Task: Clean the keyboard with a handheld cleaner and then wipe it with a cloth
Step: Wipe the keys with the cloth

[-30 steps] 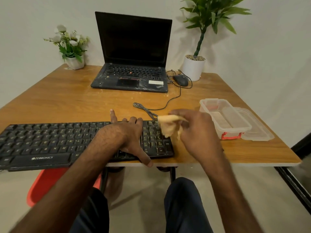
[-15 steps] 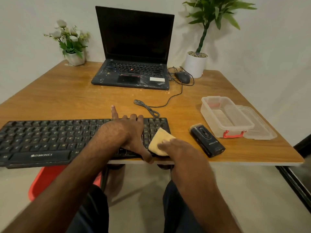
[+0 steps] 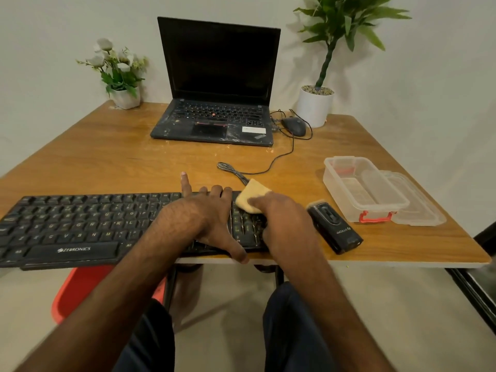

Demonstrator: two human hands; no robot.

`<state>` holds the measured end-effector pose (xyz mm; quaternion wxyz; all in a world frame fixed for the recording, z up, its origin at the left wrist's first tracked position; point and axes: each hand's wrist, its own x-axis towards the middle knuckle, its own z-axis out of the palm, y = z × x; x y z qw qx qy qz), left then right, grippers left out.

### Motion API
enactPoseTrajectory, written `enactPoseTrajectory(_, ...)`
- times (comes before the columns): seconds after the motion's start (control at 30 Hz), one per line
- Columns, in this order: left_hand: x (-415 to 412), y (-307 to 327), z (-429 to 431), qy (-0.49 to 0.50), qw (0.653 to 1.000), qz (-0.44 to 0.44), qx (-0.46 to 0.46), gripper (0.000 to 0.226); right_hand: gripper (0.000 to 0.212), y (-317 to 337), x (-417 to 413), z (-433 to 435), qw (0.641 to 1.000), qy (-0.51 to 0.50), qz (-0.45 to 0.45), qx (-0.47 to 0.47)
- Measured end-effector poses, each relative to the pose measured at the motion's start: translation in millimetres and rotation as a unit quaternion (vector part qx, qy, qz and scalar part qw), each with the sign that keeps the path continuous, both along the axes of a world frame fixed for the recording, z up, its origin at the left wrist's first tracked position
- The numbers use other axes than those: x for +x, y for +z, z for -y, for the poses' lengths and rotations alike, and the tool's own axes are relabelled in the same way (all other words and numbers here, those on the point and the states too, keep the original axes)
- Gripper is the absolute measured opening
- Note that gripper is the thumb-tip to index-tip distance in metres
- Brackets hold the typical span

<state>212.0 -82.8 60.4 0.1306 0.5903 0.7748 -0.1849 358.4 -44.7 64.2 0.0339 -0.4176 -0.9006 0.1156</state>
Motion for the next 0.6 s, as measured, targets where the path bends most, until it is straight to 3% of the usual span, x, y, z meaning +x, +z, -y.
enactPoseTrajectory(0.23,-2,-3,5,-0.013,1.000,0.002,0.010,0.150,0.066,-2,48,52,0.999,0.025,0.001,-0.019)
enactPoseTrajectory(0.33,-1,-1,7,-0.012,1.000,-0.003,0.008,0.148,0.055,10,51,33,0.989,-0.058,-0.131,-0.038)
enactPoseTrajectory(0.47,-1,1,7,-0.007,1.000,0.003,0.012,0.148,0.049,26,20,-6,0.960,-0.101,-0.258,0.049)
enactPoseTrajectory(0.53,-1,3,7,-0.005,1.000,0.006,0.012,0.147,0.055,23,-4,-13,0.967,-0.066,-0.240,0.052)
enactPoseTrajectory(0.6,-1,3,7,-0.007,1.000,0.005,0.012,0.145,0.060,10,-19,-9,0.986,-0.021,-0.160,0.046)
